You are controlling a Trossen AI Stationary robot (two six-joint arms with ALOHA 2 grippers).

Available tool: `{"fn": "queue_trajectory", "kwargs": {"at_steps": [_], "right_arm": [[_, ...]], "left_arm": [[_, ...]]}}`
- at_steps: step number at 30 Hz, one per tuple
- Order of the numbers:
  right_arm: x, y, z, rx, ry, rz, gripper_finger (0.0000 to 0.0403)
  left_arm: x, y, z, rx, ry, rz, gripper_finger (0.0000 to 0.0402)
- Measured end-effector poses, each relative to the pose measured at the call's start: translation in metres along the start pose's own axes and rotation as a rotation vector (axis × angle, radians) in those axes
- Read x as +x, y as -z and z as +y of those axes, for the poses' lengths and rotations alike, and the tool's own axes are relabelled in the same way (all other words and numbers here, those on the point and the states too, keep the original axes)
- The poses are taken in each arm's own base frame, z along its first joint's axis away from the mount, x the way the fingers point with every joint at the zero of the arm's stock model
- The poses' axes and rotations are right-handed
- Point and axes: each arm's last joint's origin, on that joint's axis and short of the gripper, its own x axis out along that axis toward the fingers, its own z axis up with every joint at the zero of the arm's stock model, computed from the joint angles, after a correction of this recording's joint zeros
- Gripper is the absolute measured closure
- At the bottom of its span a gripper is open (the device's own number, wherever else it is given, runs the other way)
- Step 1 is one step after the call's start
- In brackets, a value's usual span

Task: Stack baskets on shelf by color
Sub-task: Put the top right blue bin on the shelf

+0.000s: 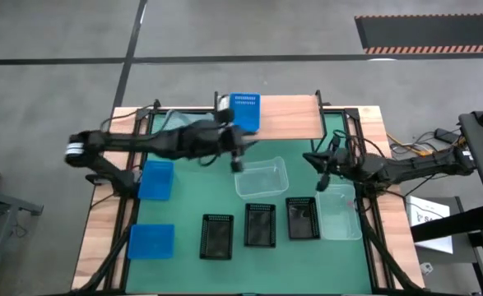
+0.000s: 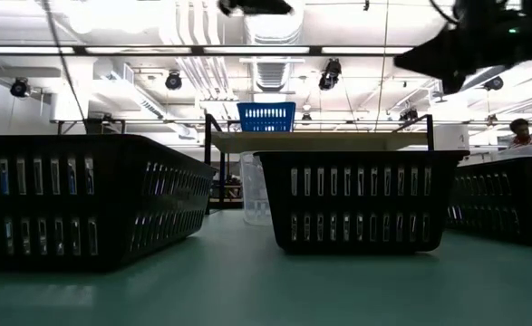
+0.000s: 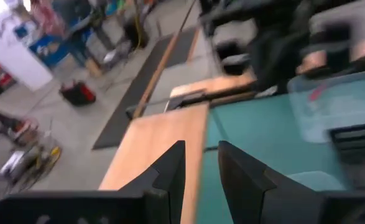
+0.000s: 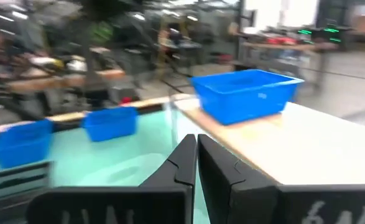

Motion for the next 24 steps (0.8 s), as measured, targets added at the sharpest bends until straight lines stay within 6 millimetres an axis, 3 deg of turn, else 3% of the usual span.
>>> {"fn": "queue_trajectory", "kwargs": {"at_steps": [4,10,15,24], "right_arm": [[0.018,-0.019,0.006,-0.018,0.048,0.019,0.0394],[0.058,-0.048,0.005,-0.075,0.145,0.169,0.0394],[0.092,-0.06,-0.013,-0.122,0.232,0.369,0.0394],[0.15,-0.076,-0.061,-0.128,0.188,0.49,0.0394]], "left_arm": [[-0.036,0.016,-0.009,-0.024,-0.001,-0.132,0.0322],[-0.071,0.047,-0.009,-0.084,-0.066,-0.315,0.0322],[-0.087,0.069,-0.011,-0.07,-0.111,-0.409,0.0322],[-0.102,0.089,-0.012,-0.066,-0.13,-0.445,0.0322]]}}
